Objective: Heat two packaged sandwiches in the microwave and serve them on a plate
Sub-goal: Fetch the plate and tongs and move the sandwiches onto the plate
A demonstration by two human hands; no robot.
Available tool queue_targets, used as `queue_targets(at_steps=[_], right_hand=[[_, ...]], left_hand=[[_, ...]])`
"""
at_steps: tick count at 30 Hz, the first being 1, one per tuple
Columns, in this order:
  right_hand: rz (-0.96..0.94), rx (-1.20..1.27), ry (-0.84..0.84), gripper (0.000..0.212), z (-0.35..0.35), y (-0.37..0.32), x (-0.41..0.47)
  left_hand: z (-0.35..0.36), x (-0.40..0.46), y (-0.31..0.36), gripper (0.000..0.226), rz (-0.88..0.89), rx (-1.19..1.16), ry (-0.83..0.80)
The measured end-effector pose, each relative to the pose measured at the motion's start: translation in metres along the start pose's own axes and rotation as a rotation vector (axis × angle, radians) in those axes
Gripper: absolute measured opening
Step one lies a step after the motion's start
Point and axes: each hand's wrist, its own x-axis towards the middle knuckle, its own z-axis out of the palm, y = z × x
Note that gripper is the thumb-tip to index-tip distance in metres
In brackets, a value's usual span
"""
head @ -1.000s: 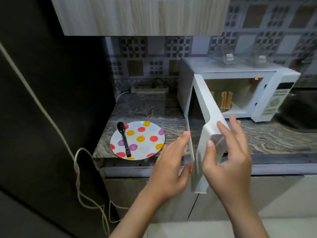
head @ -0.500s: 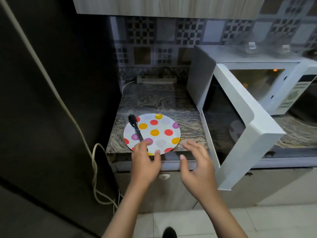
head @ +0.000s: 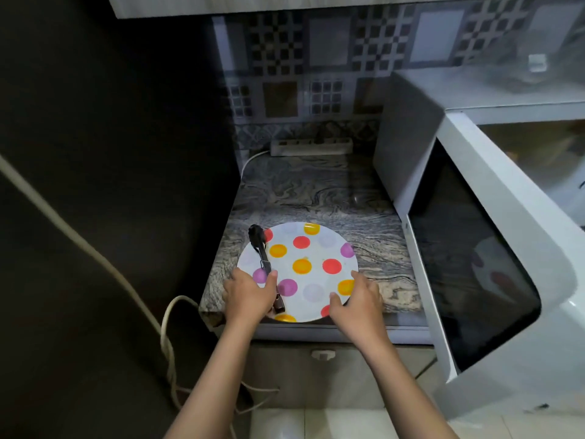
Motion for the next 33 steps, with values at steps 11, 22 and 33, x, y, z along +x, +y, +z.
queue_targets(at_steps=[11, 22, 33], right_hand=[[0.047, 0.023, 0.046, 0.06, 0.015, -0.002, 0.02], [0.254, 0.592, 0.203, 0.038, 0.012, 0.005, 0.026], [0.164, 0.763, 0.198, 0.036, -0.008, 0.021, -0.038]], left_hand=[[0.008, 0.015, 0.007, 0.084, -0.101, 0.036, 0.061], [-0.002, 0.007, -0.001, 0.051, -0.22, -0.542, -0.087], [-0.026, -0.054, -0.018, 0.044, -0.091, -0.66, -0.128]])
